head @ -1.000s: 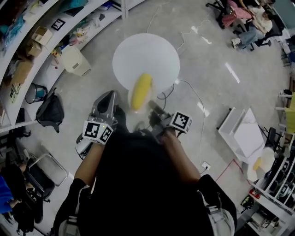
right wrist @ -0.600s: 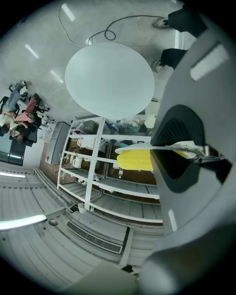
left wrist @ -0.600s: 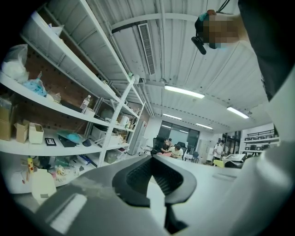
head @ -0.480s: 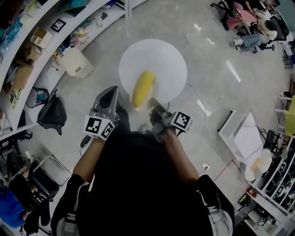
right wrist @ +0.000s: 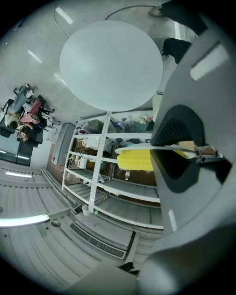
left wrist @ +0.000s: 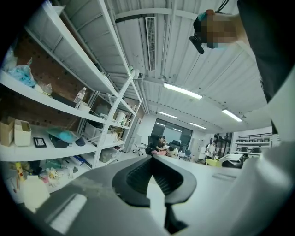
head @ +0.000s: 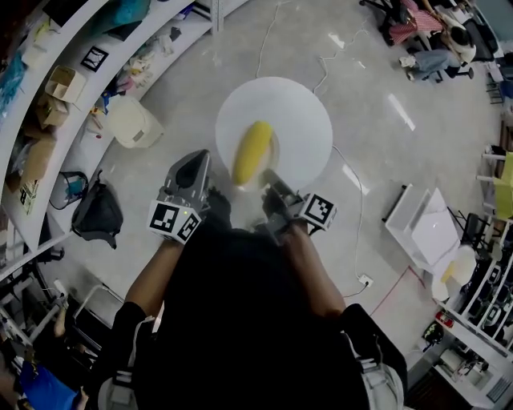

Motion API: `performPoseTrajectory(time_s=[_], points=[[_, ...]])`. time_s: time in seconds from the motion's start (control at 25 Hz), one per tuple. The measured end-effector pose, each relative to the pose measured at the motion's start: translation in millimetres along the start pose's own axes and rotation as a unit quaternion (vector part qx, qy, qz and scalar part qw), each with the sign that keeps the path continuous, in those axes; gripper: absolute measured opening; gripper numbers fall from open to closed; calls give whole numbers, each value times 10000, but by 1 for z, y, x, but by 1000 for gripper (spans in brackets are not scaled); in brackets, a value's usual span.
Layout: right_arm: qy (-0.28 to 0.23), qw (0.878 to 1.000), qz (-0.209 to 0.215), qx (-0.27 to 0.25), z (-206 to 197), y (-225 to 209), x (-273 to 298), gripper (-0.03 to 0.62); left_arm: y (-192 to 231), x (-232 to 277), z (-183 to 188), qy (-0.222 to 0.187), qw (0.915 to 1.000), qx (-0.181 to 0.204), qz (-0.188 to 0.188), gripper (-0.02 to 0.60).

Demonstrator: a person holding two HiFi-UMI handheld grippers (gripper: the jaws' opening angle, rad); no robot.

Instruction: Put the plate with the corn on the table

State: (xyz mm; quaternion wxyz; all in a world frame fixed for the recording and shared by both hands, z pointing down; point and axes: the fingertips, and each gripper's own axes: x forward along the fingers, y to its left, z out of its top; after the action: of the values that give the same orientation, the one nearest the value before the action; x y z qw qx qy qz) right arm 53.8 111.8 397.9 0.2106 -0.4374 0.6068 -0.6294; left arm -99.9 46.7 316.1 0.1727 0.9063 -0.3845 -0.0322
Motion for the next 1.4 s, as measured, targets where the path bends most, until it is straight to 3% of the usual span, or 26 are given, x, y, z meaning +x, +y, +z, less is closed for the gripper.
performPoseTrajectory(time_s=[0.56, 1.4], points=[[-273, 9996, -75, -22, 13, 17, 48, 34, 53, 23, 24, 19, 9997, -103, -199, 5], [7, 10000, 33, 26, 46, 9, 71, 32, 64, 65, 13, 64, 9997, -231, 23, 5]])
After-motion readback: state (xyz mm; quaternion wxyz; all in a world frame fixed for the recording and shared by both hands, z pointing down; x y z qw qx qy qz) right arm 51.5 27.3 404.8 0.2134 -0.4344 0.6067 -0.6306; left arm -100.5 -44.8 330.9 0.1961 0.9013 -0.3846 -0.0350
